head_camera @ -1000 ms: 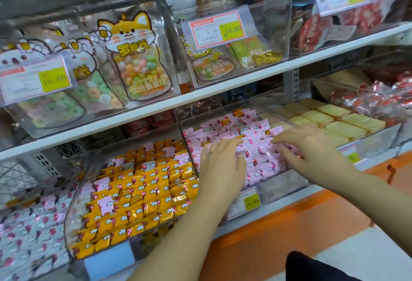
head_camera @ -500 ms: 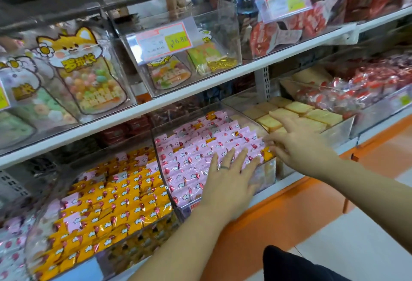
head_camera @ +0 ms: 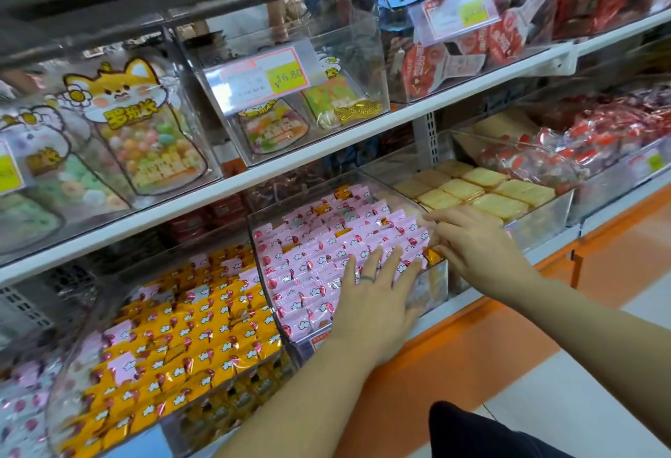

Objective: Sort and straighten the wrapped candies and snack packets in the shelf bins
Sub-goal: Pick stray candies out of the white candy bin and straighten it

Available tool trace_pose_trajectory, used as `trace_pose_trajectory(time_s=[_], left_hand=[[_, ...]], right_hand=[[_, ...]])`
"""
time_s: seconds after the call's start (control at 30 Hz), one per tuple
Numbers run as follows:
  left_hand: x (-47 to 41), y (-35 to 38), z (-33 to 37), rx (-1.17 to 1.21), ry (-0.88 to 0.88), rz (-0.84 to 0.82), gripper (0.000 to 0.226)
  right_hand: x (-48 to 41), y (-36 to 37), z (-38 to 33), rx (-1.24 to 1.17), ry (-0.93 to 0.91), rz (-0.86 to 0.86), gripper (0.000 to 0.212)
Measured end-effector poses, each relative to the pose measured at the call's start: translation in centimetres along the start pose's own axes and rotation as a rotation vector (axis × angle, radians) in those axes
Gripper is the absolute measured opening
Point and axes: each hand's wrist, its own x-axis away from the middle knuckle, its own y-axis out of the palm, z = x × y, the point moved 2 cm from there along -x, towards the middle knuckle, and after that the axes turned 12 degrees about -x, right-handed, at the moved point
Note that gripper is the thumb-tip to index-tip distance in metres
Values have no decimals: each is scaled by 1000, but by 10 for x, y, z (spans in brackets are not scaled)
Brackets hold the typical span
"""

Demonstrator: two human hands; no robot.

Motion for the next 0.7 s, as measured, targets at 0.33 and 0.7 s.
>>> trace_pose_trajectory(time_s=[0.33,0.7], left_hand=[[-1,-6,0,42,17,-84,60],[64,-43,-26,473,-194,165,36]], right_hand=[[-35,-45,-35,-188,188,145,16],[-34,-69,-120,-401,2,181,16]])
